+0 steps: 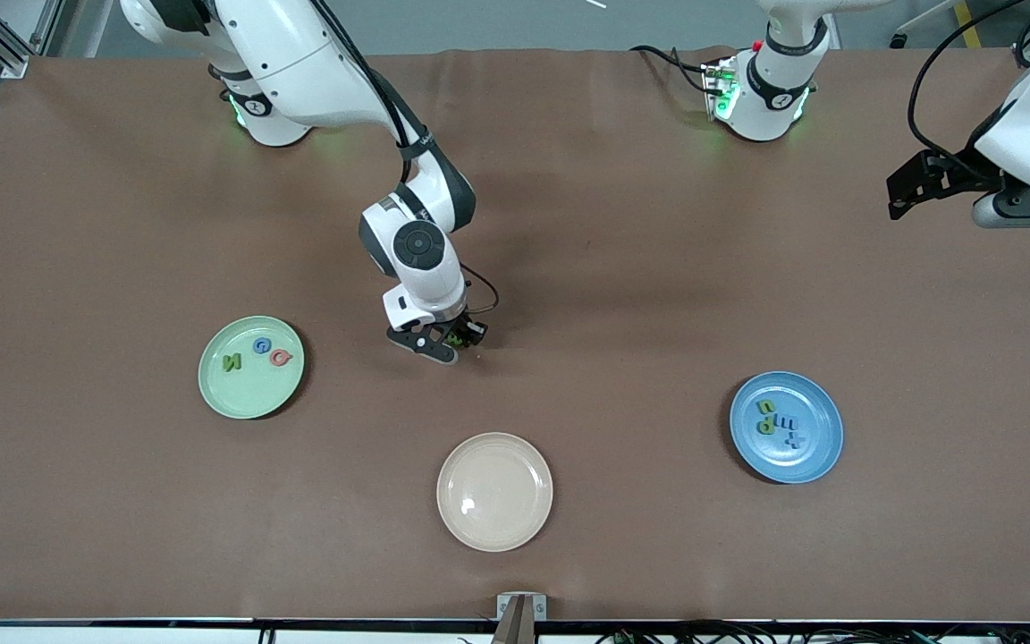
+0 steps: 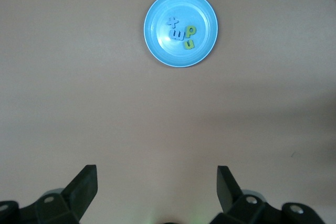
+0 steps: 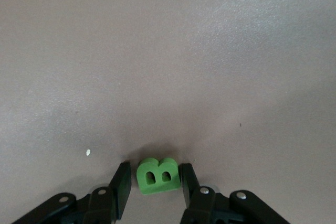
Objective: Sort upper and lower case letters into plates
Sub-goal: 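Carry the B to the green plate and open the right gripper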
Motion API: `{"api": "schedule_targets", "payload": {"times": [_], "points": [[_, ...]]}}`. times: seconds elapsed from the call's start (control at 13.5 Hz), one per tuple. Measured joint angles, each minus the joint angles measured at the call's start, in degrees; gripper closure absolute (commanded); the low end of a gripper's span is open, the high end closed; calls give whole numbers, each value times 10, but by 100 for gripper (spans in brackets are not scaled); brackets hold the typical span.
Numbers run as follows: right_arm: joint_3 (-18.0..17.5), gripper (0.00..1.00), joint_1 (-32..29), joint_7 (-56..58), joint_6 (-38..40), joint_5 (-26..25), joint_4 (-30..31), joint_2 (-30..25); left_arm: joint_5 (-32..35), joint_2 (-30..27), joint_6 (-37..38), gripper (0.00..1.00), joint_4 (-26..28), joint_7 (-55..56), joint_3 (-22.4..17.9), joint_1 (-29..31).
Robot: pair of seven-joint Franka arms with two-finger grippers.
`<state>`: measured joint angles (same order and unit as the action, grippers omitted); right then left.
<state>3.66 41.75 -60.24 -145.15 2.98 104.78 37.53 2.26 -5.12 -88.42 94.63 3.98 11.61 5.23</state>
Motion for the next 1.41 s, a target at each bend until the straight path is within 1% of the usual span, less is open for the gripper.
{"api": "schedule_targets", "payload": {"times": [0.07, 0.3, 0.44, 0.59, 0.74, 0.89, 1.04, 1.41], "points": [[0, 100, 0, 0, 0, 0, -1, -1, 0, -1, 1, 0, 0, 0, 0, 0], [2, 100, -4, 0, 1, 0, -2, -1, 0, 0, 0, 0, -1, 0, 0, 0], [8, 100, -21, 19, 25, 0, -7, -2, 0, 1, -1, 0, -1, -1, 0, 0], [12, 100, -56, 72, 77, 0, -16, -21, 0, 4, -4, 0, -1, -2, 1, -1], [14, 100, -101, 138, 135, 0, -21, -54, 0, 5, -6, 0, -1, -2, 1, -2], [14, 100, -145, 202, 176, 0, -21, -85, 0, 6, -6, 0, -1, -2, 2, -2], [15, 100, -184, 266, 193, 0, -19, -100, 0, 9, -6, 0, -1, -2, 2, -2], [15, 100, -278, 412, 198, 0, -12, -103, 0, 13, -7, 0, -1, -2, 1, -2]]}}
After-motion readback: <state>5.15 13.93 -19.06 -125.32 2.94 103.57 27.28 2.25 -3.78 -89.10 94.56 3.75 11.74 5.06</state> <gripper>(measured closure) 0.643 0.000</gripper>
